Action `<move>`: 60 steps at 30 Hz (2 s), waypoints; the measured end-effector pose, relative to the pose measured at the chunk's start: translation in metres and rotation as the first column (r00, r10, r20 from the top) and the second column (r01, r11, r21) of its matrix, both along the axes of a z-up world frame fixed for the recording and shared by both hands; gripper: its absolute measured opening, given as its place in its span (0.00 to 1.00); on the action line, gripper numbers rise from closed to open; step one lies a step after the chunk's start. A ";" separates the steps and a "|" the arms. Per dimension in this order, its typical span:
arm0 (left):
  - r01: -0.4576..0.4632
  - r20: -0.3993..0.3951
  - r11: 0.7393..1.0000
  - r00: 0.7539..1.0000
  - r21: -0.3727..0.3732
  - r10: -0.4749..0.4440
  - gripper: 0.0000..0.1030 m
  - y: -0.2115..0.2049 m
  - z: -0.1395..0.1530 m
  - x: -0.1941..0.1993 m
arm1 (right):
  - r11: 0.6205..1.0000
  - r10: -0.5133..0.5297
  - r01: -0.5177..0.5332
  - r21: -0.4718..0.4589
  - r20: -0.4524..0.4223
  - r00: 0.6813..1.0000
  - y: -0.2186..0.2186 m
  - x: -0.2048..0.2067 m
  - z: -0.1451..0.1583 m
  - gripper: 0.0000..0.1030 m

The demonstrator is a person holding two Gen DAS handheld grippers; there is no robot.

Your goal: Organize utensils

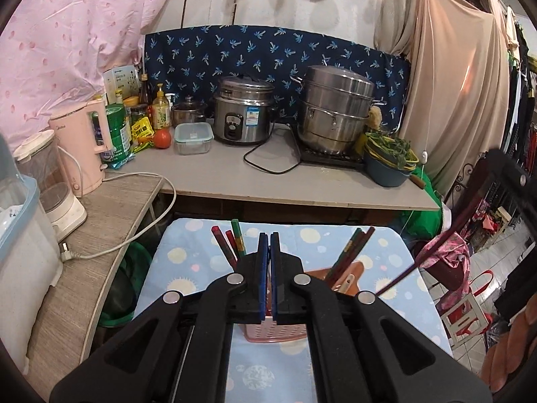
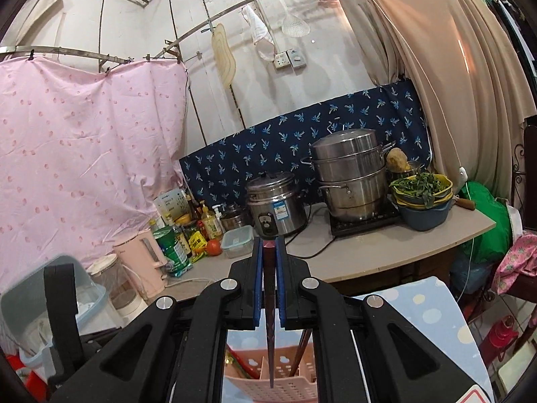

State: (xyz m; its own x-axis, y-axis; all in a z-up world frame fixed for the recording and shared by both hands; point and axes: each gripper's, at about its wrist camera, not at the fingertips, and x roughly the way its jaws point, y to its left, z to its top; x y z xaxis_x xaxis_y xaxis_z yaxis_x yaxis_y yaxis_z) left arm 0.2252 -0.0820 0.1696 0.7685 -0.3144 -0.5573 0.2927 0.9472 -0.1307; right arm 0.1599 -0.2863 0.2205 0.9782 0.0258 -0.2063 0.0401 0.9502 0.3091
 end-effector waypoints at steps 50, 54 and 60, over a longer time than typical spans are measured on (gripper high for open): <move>-0.069 -0.079 0.993 0.994 0.092 0.076 0.48 -0.006 -0.078 -0.052 | 0.994 0.020 -0.063 -0.091 -0.412 0.911 0.035 -0.048 -0.140 0.40; -0.068 -0.095 0.993 0.993 0.096 0.077 0.49 -0.003 -0.087 -0.065 | 0.994 0.016 -0.063 -0.092 -0.438 0.899 0.041 -0.064 -0.152 0.42; -0.086 -0.112 0.990 0.989 0.112 0.099 0.50 0.001 -0.102 -0.084 | 0.990 0.018 -0.084 -0.117 -0.475 0.880 0.051 -0.080 -0.169 0.47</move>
State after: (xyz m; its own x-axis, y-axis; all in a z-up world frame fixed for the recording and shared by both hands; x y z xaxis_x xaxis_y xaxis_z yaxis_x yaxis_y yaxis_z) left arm 0.1410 -0.0812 0.0673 0.7193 -0.1787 -0.6713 0.1919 0.9799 -0.0552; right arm 0.0803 -0.2357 0.0511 0.7619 0.0137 -0.6476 0.1005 0.9852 0.1391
